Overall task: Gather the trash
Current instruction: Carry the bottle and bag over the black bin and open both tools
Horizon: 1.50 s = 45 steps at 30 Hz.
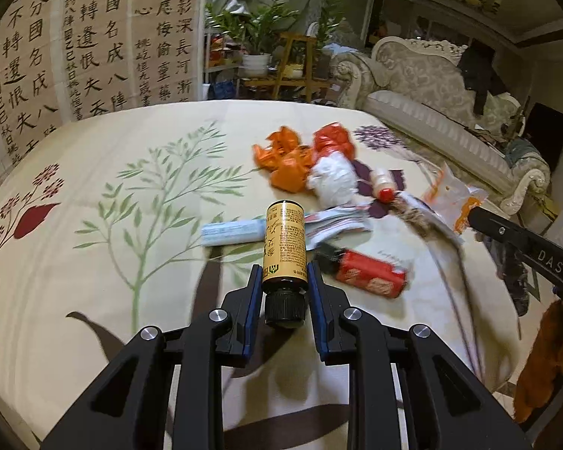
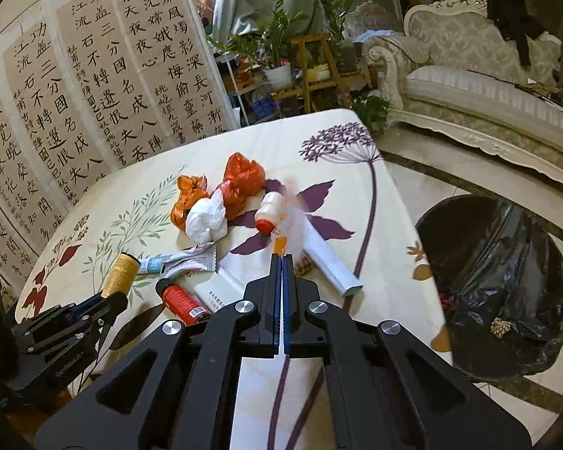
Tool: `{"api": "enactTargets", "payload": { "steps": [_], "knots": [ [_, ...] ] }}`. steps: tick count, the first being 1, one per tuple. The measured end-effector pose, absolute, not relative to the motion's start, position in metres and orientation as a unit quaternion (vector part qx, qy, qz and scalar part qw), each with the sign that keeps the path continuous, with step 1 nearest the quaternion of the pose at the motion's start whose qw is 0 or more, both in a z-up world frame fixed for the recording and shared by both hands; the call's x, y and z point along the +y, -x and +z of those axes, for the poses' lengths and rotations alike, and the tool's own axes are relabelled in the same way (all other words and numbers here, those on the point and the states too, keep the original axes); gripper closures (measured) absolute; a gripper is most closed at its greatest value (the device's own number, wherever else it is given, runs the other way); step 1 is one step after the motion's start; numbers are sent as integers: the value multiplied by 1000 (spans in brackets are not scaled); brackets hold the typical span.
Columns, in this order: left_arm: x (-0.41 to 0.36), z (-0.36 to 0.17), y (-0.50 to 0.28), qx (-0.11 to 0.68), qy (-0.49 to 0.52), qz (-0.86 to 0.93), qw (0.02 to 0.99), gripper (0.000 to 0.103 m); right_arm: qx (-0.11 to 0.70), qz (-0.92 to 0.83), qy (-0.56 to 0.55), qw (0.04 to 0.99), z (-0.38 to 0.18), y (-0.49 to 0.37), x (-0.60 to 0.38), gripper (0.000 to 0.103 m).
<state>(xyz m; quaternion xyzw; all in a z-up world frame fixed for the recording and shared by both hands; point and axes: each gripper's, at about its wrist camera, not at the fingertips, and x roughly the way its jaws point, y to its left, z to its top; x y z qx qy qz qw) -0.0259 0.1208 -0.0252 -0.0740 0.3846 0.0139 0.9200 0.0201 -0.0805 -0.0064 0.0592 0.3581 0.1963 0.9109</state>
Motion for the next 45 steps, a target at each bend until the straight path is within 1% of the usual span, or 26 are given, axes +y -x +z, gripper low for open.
{"api": "enactTargets", "payload": {
  "steps": [9,16,29,38,39,40,41,42,43,44,45],
  "knots": [
    [77,-11,9,366,60,-39,928,78,336,157,-65,926,6,-18,-118,102],
    [24,-3,-12,350,47,-98,930,78,322,100,-63,939,9,-17,-160,102],
    [-65,-13,-53,357,3,-162,920,78,327,13,-79,942,-14,-30,-242,102],
    [-108,-29,-77,369,-29,-177,912,78,343,-3,-95,934,-34,-46,-267,102],
    [-109,-30,-79,371,-30,-178,911,77,347,-3,-96,933,-38,-49,-269,102],
    [-111,-32,-81,375,-35,-179,909,68,351,-1,-98,931,-40,-51,-270,101],
    [-113,-34,-82,377,-38,-177,908,55,353,-3,-100,930,-41,-52,-272,100],
    [-113,-35,-82,377,-38,-173,909,49,356,-5,-103,929,-43,-53,-275,99],
    [-113,-34,-83,375,-35,-172,910,45,357,-6,-106,928,-45,-53,-278,94],
    [-113,-34,-83,375,-33,-173,910,45,358,-9,-108,927,-46,-53,-279,87],
    [-113,-33,-84,376,-33,-172,910,44,357,-13,-110,928,-46,-52,-281,85]
  ]
}}
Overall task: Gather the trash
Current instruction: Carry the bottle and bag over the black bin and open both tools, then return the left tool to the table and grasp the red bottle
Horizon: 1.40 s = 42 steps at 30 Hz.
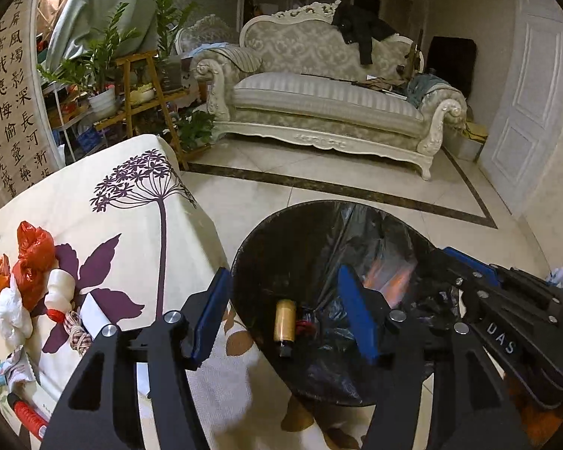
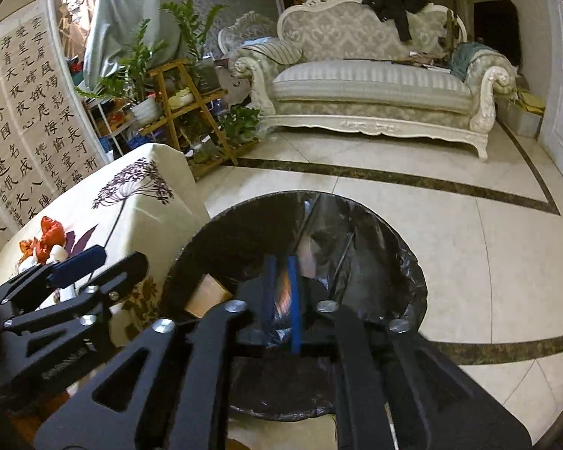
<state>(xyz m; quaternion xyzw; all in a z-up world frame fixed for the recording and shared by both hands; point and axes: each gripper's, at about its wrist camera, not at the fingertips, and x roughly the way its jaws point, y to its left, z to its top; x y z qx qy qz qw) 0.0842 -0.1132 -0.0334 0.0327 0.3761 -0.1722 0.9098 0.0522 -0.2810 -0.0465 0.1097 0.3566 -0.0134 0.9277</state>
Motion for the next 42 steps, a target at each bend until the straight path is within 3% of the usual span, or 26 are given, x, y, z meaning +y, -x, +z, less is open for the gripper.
{"api": "enactTargets", "payload": {
  "steps": [11,14,27,42],
  "knots": [
    [-95,-18,-77,365,-12,-151,918,30,346,-17,-110,931,-35,-45,-275,75],
    [-85,-11,-71,360,-6,-146,921,29,341,-10,-107,934,-30,-41,-267,70],
    [-16,0,-40,364,18,-85,927,28,347,51,-95,932,-23,-30,-212,68],
    [52,-32,-7,400,49,10,915,28,356,126,-70,923,-19,-9,-146,68]
  ]
}}
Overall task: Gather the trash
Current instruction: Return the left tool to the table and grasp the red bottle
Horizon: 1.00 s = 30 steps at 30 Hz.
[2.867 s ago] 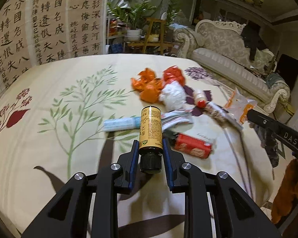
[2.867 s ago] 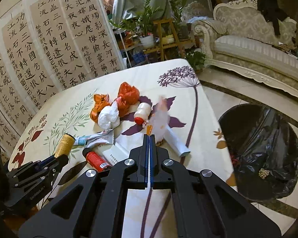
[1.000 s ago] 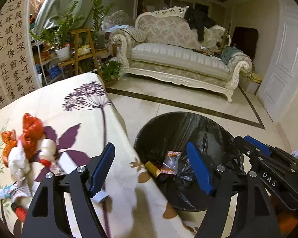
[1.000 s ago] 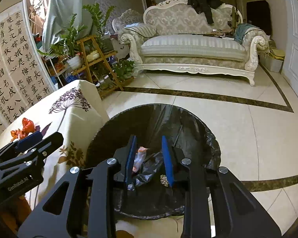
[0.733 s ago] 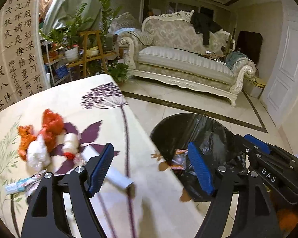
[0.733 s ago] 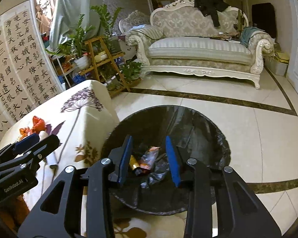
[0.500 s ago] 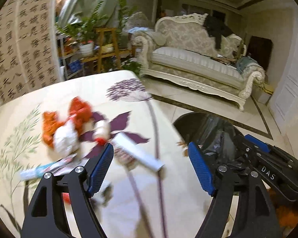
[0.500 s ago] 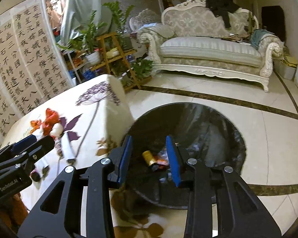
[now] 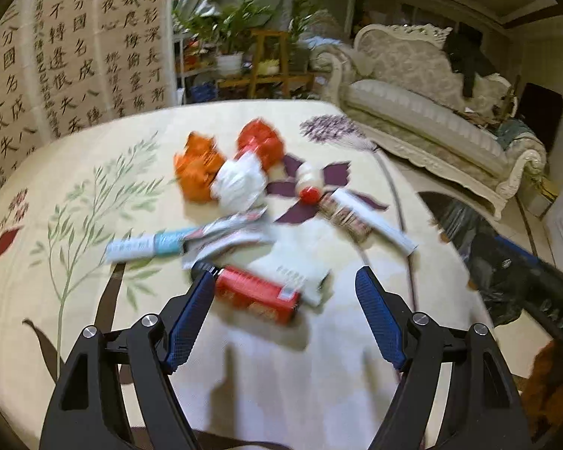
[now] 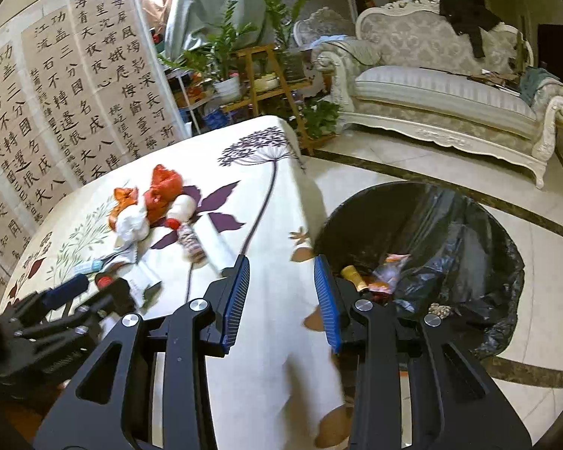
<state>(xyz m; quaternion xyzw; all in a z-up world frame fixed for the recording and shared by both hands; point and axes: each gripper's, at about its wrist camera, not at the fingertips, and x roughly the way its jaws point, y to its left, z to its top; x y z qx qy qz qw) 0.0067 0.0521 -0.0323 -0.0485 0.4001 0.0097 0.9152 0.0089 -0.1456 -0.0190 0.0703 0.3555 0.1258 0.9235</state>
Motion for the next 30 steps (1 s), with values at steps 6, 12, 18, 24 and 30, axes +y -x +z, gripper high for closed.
{"api": "enactTargets", "payload": {
  "steps": [6,12,18,24,30],
  "knots": [
    [66,-41,-2,413,55,19,909,28,359,135,-66,921,-18,-6,-137,68],
    [79,-43,-1,421,86,22,903,28,362,139,-63,920,-21,-4,-133,68],
    [76,-46,-13,422,84,26,902,28,364,137,-66,919,-22,-5,-133,68],
    [87,-48,-11,435,90,30,896,28,367,143,-69,916,-24,-6,-132,68],
    [102,-49,4,440,86,37,893,28,372,158,-68,912,-28,-6,-124,67]
  ]
}}
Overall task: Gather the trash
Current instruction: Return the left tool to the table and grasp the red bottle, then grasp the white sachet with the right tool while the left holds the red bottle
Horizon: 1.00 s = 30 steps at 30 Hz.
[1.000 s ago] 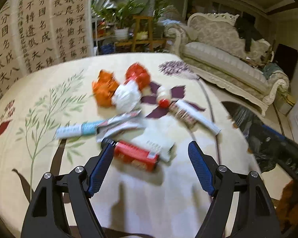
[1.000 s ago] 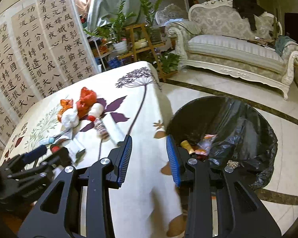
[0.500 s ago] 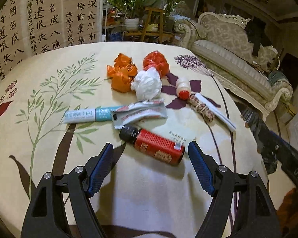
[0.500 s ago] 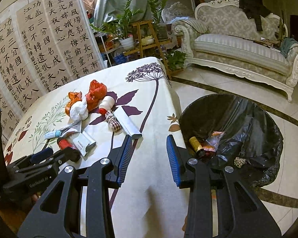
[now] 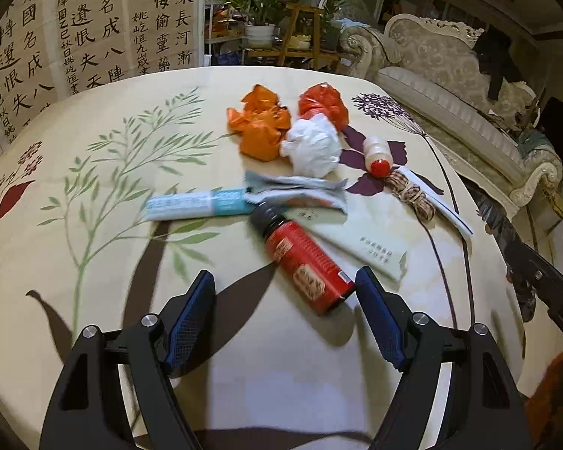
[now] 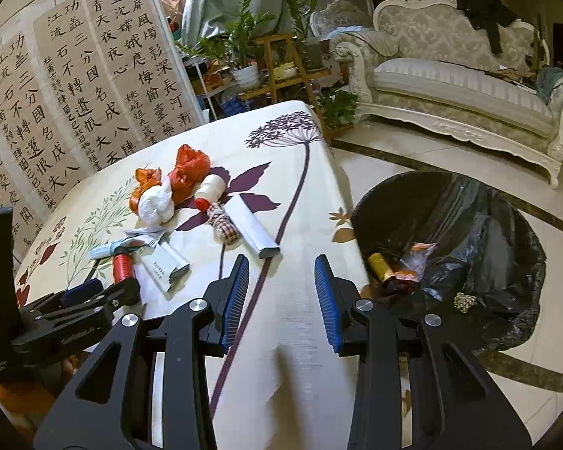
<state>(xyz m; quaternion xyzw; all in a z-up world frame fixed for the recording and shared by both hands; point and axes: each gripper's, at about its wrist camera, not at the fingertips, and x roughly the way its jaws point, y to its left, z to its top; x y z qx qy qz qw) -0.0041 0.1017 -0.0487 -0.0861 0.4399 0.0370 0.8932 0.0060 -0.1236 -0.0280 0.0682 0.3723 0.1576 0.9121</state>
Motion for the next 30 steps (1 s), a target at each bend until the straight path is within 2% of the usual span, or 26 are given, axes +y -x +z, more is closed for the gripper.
{"api": "enactTargets", "payload": {
  "steps": [8,13,15,18,22,30],
  "knots": [
    [117,-41,10,439,123,33,889,28,375,169,-63,910,-28,-7,-115,67],
    [112,-42,-5,431,112,35,895,28,379,173,-60,907,-29,-8,-108,67],
    [113,-44,-7,433,112,30,894,33,379,176,-57,907,-28,-8,-105,67],
    [113,-45,-6,434,104,20,895,50,379,182,-52,906,-27,-8,-101,67],
    [111,-47,-1,434,91,8,896,78,383,191,-45,903,-28,-10,-90,67],
    [122,-45,12,432,94,0,897,78,392,229,-25,890,-28,-12,-58,67]
  ]
}}
